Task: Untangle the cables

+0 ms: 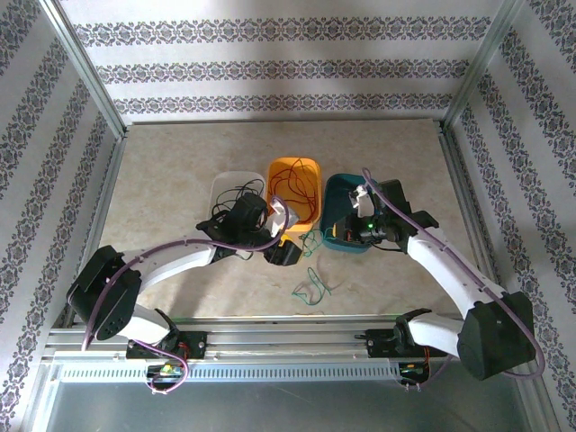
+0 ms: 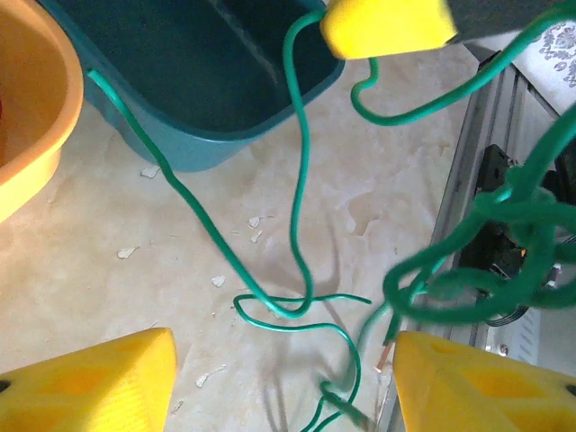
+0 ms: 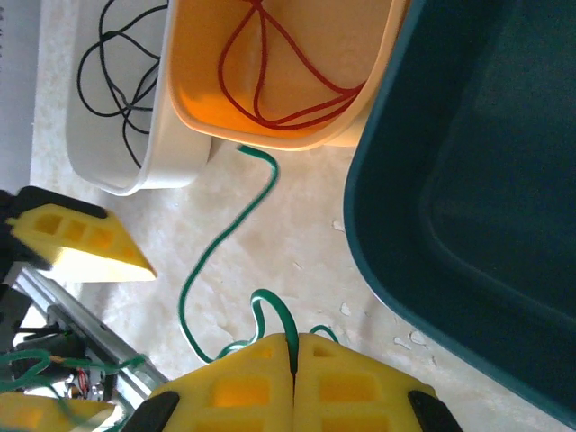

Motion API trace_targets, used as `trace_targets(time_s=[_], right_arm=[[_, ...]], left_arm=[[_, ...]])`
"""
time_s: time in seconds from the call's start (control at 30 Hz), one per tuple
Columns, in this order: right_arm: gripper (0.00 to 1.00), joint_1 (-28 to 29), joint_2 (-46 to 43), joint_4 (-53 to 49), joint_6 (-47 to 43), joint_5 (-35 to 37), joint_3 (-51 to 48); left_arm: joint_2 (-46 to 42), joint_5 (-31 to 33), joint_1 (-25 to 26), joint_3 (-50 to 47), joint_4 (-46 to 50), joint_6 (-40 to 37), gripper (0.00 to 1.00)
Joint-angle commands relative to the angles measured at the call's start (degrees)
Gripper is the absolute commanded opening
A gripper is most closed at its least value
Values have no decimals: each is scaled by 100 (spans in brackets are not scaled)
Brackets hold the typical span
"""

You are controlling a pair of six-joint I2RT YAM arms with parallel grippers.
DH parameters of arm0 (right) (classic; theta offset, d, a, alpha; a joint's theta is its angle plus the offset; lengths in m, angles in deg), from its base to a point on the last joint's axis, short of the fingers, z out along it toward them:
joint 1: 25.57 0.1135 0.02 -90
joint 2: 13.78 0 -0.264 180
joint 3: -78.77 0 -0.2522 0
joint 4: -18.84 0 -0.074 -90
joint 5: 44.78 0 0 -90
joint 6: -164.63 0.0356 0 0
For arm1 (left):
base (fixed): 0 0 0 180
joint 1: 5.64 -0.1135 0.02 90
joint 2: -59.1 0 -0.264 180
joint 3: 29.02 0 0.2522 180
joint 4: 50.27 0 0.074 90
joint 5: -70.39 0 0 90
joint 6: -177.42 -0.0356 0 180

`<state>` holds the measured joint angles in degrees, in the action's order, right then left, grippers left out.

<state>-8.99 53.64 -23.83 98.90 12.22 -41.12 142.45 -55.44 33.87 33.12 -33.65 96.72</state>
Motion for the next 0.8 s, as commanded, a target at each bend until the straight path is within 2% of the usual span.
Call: trace_targets(time_s=[0.0,0.57,0.67,0.77], right_arm=[[0,-87,-139,-18,114,-288,36],[0,-151,-211,87,368,-770,199],[0,-155,-203,95,385,-814,208],[0,-155,-216,96,418,-791,217]], left_arm=[[-237,20,-174,-90,-19,69,66],[-191,-645,-307,154,-344,230,61],[-38,-763,-321,297,-380,221,53],[116,-909,-321,425,-372,219,33]])
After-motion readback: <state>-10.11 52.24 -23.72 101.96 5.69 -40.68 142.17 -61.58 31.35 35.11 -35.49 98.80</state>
